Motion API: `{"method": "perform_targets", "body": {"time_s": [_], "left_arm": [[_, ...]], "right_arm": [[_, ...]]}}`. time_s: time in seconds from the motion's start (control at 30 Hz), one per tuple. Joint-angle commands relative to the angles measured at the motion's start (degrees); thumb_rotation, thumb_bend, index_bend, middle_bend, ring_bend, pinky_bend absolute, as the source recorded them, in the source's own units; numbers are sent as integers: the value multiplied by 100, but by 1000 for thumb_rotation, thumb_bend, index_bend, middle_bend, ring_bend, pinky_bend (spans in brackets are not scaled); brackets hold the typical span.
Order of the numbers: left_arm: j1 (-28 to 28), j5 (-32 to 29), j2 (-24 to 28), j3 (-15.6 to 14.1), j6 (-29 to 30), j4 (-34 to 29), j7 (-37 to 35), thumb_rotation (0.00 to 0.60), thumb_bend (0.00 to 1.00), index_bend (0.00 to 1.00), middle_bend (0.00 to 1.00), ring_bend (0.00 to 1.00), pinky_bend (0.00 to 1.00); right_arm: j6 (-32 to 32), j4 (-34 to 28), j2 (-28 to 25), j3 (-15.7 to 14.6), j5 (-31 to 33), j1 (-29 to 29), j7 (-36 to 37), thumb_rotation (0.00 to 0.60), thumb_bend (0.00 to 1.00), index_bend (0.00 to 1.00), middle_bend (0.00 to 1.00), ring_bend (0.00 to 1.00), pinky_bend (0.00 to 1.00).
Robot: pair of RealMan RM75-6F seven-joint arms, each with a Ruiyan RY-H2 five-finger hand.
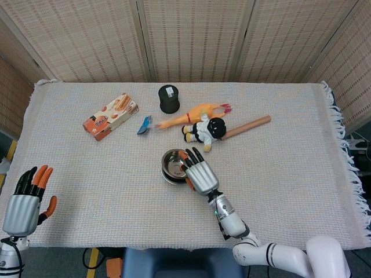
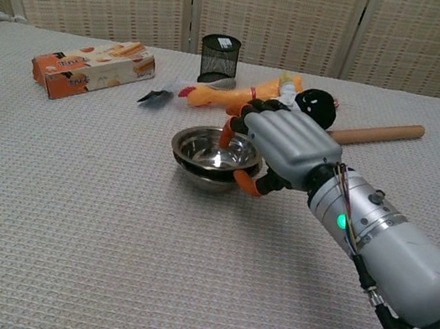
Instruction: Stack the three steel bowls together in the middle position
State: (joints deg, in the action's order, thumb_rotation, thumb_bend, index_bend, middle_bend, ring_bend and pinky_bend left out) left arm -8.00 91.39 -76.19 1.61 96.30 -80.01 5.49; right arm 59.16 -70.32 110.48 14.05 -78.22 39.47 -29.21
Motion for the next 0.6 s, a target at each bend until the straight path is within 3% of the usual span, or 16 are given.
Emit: {"method": "perform_targets", "body": {"time_s": [0.03,0.13,0.33,0.43,0.6], "left_arm": [[13,23,9,-1,-5,-16,4,600,458,0,24,0,98],[36,80,13,2,28,-39,40,600,458,0,24,0,98],[99,180,78,-54,28,-159,218,600,459,0,18,0,98],[150,141,211,-121,-85,-356,412,600,458,0,4,0,98],[180,42,365,-166,-302,-632,712,600,460,0,0,0,99]], "right_arm": [[100,-447,-308,-119,26,-107,-137,600,161,0,0,0,0],[478,-1101,-834,-314,-80,-412,-300,600,112,0,0,0,0],[1878,-2323,-2196,-952,-383,-1566,-448,600,107,0,0,0,0],[2598,-2464,-2753,-1314,-441,-2235,-285,600,107,0,0,0,0],[3467,-2069,-3099,-1651,-568,-3050,280,600,107,0,0,0,0]]}}
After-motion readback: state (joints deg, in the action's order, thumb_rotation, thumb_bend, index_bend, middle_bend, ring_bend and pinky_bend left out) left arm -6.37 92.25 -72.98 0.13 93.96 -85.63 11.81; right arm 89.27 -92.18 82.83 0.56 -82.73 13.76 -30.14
